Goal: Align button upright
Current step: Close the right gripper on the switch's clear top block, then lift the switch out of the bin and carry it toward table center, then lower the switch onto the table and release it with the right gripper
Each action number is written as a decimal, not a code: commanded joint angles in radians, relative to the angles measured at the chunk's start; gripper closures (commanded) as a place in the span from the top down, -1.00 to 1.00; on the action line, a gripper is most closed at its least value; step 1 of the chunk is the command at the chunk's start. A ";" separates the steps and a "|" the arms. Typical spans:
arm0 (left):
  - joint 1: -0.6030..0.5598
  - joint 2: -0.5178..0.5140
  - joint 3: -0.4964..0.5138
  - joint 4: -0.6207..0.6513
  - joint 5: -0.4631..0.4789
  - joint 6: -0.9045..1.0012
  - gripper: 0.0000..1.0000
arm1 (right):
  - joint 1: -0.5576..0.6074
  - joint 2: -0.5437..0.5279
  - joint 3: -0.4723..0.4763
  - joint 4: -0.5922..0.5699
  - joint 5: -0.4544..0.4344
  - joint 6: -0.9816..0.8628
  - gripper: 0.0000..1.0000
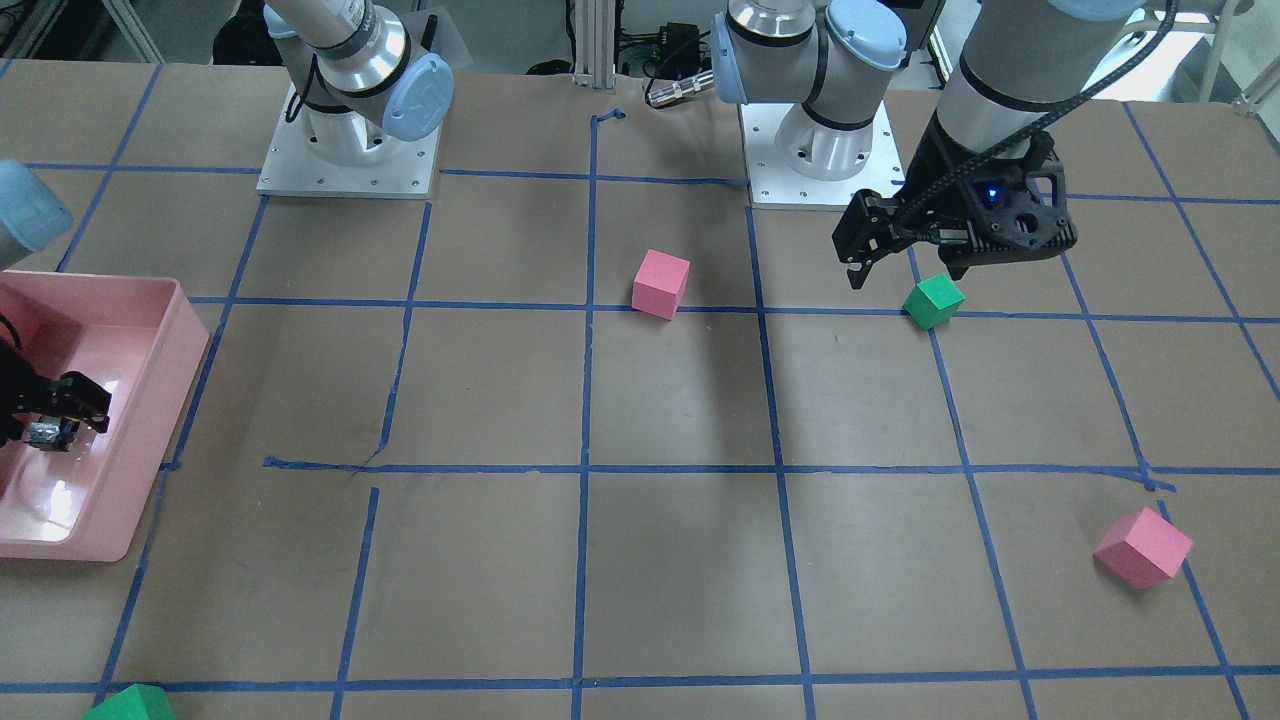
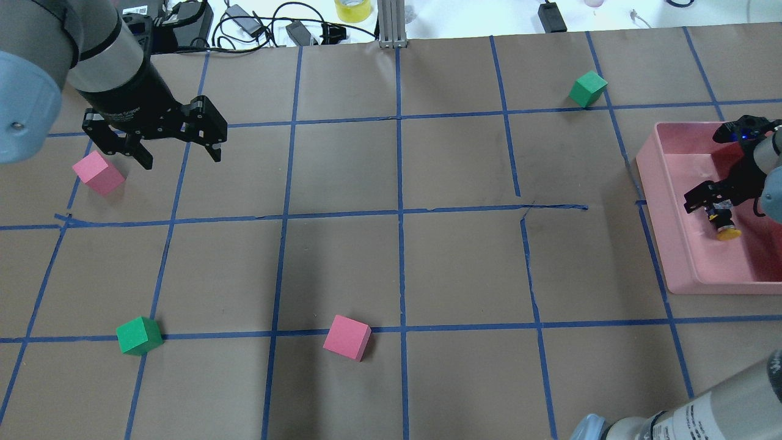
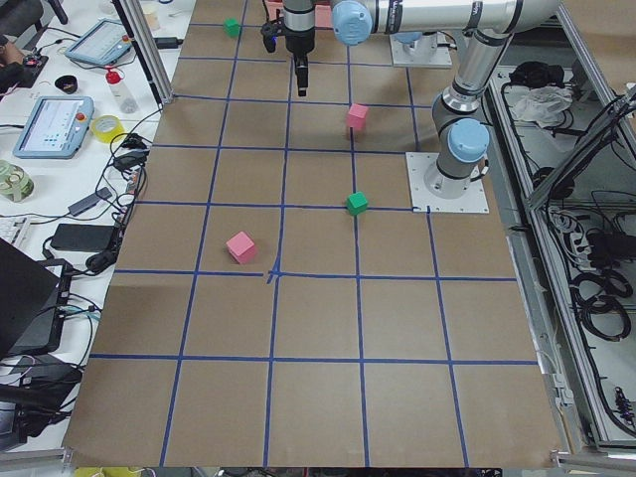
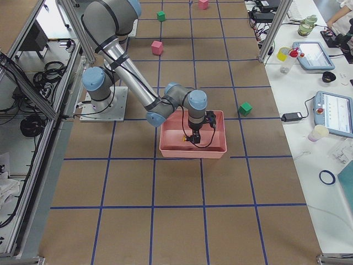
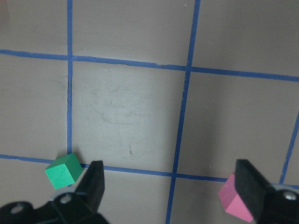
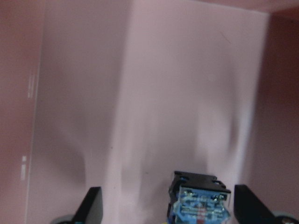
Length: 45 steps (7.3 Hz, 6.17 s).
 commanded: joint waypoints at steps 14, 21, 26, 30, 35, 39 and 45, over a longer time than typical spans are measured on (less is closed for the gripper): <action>0.000 0.002 0.000 0.000 0.008 0.000 1.00 | 0.000 -0.060 -0.042 0.120 -0.008 -0.006 -0.96; 0.000 0.003 0.000 0.001 0.008 0.000 1.00 | 0.382 -0.186 -0.312 0.445 -0.009 0.289 -1.00; 0.002 0.003 0.000 0.003 0.008 0.000 1.00 | 0.904 0.010 -0.312 0.186 -0.003 0.972 -1.00; 0.002 0.003 0.000 0.003 0.008 0.000 1.00 | 1.034 0.137 -0.300 0.059 -0.042 1.055 -1.00; 0.002 0.002 -0.002 0.001 0.009 0.000 1.00 | 1.046 0.161 -0.280 0.058 -0.042 1.118 -1.00; 0.002 0.000 -0.002 0.003 0.008 0.000 1.00 | 1.046 0.173 -0.280 0.058 -0.032 1.117 -0.14; 0.002 0.000 0.000 0.004 0.009 0.000 1.00 | 1.034 0.089 -0.300 0.074 -0.043 1.065 1.00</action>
